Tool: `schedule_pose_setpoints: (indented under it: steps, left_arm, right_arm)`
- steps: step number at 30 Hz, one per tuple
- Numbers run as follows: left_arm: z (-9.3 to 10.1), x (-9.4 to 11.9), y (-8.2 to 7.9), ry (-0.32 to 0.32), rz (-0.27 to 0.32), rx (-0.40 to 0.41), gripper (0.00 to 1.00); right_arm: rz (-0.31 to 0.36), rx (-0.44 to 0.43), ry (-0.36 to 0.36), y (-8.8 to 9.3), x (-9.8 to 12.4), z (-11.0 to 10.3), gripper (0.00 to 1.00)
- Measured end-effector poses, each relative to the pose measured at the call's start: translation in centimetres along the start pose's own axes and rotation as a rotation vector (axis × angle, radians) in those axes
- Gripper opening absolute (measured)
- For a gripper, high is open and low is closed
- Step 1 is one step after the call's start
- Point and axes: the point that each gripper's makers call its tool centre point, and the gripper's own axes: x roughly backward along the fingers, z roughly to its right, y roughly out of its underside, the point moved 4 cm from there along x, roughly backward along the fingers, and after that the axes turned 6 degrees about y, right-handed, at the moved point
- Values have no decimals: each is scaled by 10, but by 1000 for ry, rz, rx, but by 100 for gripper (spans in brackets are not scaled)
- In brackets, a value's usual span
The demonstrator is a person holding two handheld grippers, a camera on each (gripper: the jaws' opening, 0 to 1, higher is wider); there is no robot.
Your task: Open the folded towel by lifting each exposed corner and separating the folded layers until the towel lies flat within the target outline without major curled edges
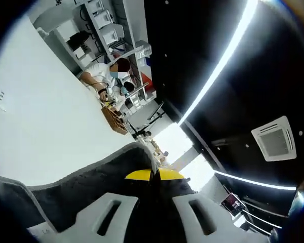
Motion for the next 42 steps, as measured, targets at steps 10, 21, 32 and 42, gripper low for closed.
schedule_pose_setpoints:
  steps: [10, 21, 32, 42]
  left_arm:
    - [-13, -26, 23, -1, -42, 32, 1]
    - [-17, -44, 38, -14, -65, 19, 1]
    - [-34, -57, 57, -26, -72, 59, 1]
    - [-54, -74, 64, -46, -78, 100, 1]
  right_arm:
    - [-34, -49, 23, 18, 7, 7, 0]
    - [-53, -85, 40, 32, 11, 13, 0]
    - [-92, -106, 79, 48, 15, 15, 0]
    - [-133, -105, 116, 67, 16, 22, 0]
